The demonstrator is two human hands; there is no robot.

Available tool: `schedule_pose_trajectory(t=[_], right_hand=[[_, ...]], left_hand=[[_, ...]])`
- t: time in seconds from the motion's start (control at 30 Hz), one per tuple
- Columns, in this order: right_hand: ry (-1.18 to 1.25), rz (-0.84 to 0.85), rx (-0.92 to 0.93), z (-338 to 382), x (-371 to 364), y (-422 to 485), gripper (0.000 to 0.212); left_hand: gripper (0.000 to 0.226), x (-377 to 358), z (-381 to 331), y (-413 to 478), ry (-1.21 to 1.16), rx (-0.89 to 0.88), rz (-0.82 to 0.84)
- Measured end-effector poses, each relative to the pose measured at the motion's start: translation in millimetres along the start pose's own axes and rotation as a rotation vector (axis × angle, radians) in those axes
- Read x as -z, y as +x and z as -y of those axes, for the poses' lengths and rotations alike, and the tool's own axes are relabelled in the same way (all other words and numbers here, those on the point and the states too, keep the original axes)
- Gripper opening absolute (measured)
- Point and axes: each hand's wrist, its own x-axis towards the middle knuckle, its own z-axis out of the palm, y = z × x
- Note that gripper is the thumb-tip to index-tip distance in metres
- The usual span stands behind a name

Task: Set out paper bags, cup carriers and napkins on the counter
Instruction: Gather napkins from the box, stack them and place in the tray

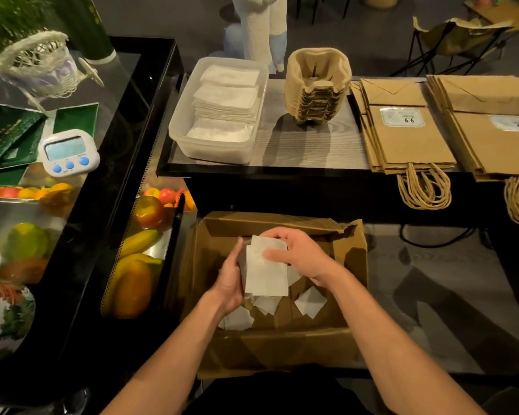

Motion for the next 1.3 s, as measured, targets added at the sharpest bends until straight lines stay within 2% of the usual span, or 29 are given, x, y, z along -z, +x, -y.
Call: schedule_pose_trajectory(t=[0.07, 0.13, 0.2, 0.27, 0.37, 0.43, 0.47, 0.5, 0.57, 0.7, 0.8, 0.9, 0.93, 1.03, 1.1, 1.2, 1.3], right_hand=[[-0.061, -0.026, 0.008, 2, -3, 6, 0.023], [-0.112, -0.068, 0.023, -4, -8, 13, 0.024], [-0.128, -0.097, 0.036, -15, -16, 17, 0.029], [-0.188, -0.142, 0.049, -27, -22, 16, 0.036], [-0.112, -0.203, 0.001, -47, -27, 13, 0.044], [-0.089, -0.262, -0.165, -66, -31, 14, 0.045], [-0.175, -0.262, -0.259, -74, -32, 15, 0.045], [-0.306, -0.221, -0.326, -83, -33, 16, 0.044], [-0.521, -0.081, -0.332, -99, -40, 17, 0.047], [-0.733, 0.099, -0.353, -112, -60, 21, 0.056], [-0.819, 0.105, -0.337, -112, -64, 25, 0.037], [-0.683, 0.115, -0.3, -108, -56, 22, 0.017], [-0.564, 0.12, -0.309, -106, -52, 20, 0.011], [-0.327, 0.121, -0.361, -98, -39, 16, 0.011], [-0.295, 0.084, -0.381, -90, -33, 18, 0.012], [-0.209, 0.006, -0.379, -84, -28, 17, 0.019], [-0.04, -0.072, -0.339, -83, -28, 13, 0.028]], left_hand=[[0.078, -3, 2, 3, -0.046, 0.041, 0.079], [0.08, -8, 3, 3, -0.103, 0.046, 0.134], [0.075, -11, 6, 4, -0.12, 0.047, 0.147], [0.06, -11, 7, 5, -0.123, 0.04, 0.15], [0.042, -5, 10, 9, -0.065, 0.034, 0.053], [0.038, 5, 16, 14, -0.026, 0.052, -0.07], [0.035, 11, 19, 15, -0.024, 0.063, -0.124], [0.035, 17, 23, 17, -0.018, 0.069, -0.176], [0.039, 23, 28, 18, 0.023, 0.09, -0.231], [0.031, 28, 35, 17, 0.107, 0.11, -0.305], [0.052, 37, 44, 26, 0.214, 0.118, -0.343], [0.042, 36, 41, 28, 0.27, 0.138, -0.371], [0.047, 33, 38, 26, 0.275, 0.133, -0.395], [0.06, 24, 34, 28, 0.287, 0.093, -0.395], [0.078, 19, 35, 29, 0.347, 0.097, -0.373], [0.118, 12, 35, 28, 0.382, 0.089, -0.267], [0.134, 16, 40, 32, 0.424, 0.075, -0.25]])
